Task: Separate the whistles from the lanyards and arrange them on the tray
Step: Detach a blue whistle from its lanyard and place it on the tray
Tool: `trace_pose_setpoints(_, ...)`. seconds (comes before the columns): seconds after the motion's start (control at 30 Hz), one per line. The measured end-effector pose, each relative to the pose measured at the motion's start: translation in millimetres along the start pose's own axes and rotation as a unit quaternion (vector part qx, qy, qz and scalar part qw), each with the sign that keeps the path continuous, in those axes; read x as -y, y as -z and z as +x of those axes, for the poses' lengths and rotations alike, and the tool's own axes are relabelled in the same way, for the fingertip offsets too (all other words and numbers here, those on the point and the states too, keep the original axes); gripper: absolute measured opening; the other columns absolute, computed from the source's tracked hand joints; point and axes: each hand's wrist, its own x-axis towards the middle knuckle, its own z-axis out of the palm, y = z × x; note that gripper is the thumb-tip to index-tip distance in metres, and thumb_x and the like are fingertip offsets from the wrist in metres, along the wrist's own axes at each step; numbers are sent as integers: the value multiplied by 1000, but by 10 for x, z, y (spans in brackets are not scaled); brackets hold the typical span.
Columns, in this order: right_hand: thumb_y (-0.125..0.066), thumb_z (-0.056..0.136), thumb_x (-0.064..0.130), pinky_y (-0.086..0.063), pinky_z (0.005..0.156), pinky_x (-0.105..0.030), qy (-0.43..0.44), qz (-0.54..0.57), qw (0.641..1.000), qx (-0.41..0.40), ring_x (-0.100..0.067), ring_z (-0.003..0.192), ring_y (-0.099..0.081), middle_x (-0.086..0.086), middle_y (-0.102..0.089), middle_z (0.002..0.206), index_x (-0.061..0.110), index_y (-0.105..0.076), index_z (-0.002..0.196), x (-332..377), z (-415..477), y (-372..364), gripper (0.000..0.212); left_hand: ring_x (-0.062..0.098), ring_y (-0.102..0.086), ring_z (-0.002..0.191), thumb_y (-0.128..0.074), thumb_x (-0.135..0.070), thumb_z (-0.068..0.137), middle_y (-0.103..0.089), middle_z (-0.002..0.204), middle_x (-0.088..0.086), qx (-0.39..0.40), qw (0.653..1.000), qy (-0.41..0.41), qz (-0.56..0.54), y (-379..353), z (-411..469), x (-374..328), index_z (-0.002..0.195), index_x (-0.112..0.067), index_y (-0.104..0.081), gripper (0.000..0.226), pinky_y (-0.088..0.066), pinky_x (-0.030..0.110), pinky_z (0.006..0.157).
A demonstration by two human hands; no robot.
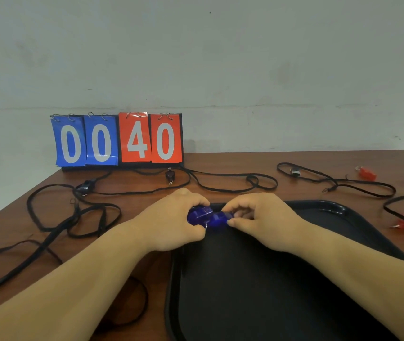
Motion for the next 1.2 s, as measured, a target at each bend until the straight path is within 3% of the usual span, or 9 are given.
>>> trace_pose_setpoints(0.13, -71, 95, 25, -54, 83, -13, 22, -26, 999, -23, 1, 93, -64, 22, -64, 105, 35, -73, 120, 36, 24, -45, 28, 12, -54, 111, -76, -45, 85, -45, 129, -14, 21, 1000, -5, -7, 4, -25, -28, 140, -37, -47, 62, -54, 30, 96)
trace_pose_setpoints(0.27, -72, 93, 30, -50, 83, -18, 12, -50, 997, -60, -1, 89, -60, 21, -61, 104, 38, -72, 114, 43, 29, -64, 23, 10, -54, 113, -74, -58, 83, -47, 132, -14, -8, 1000, 12, 0, -43, 4, -41, 140, -37, -46, 67, -53, 30, 96)
trace_pose_setpoints(0.4, -73, 91, 39, -41, 96, -20, 8, -100, 992, -71, 1, 106, -49, 20, -59, 116, 36, -67, 123, 47, 44, -78, 33, 9, -53, 120, -70, -65, 83, -49, 141, -12, -53, 997, 34, 43, -123, 77, -111, 145, -35, -43, 74, -50, 28, 96)
trace_pose_setpoints(0.6, -72, 90, 45, -37, 109, -28, -5, -130, 988, -79, -8, 131, -46, 15, -58, 139, 35, -62, 133, 17, 48, -37, 46, 9, -54, 117, -70, -51, 88, -54, 138, -9, -71, 995, 41, 52, -131, 112, -108, 142, -34, -47, 61, -50, 28, 93)
trace_pose_setpoints(0.77, -70, 91, 47, -35, 98, -20, 4, -126, 991, -52, -5, 125, -48, 15, -60, 136, 35, -60, 135, 0, 51, -68, 46, 9, -54, 117, -69, -46, 90, -55, 138, -8, -75, 995, 40, 48, -134, 116, -100, 141, -32, -50, 56, -49, 26, 93)
trace_pose_setpoints(0.9, -68, 91, 51, -42, 105, -26, 2, -120, 991, -51, -7, 126, -50, 16, -61, 135, 36, -60, 135, -4, 40, -80, 47, 8, -55, 114, -70, -48, 89, -55, 137, -9, -70, 996, 43, 47, -142, 127, -98, 141, -33, -49, 58, -48, 24, 90)
trace_pose_setpoints(1.2, -58, 96, 55, -45, 105, -31, -4, -157, 986, -54, -13, 124, -53, 12, -64, 132, 33, -62, 134, 108, -18, -89, 44, 9, -55, 116, -69, -48, 89, -53, 137, -9, -61, 996, 48, 39, -118, 52, -147, 143, -33, -48, 59, -46, 24, 90)
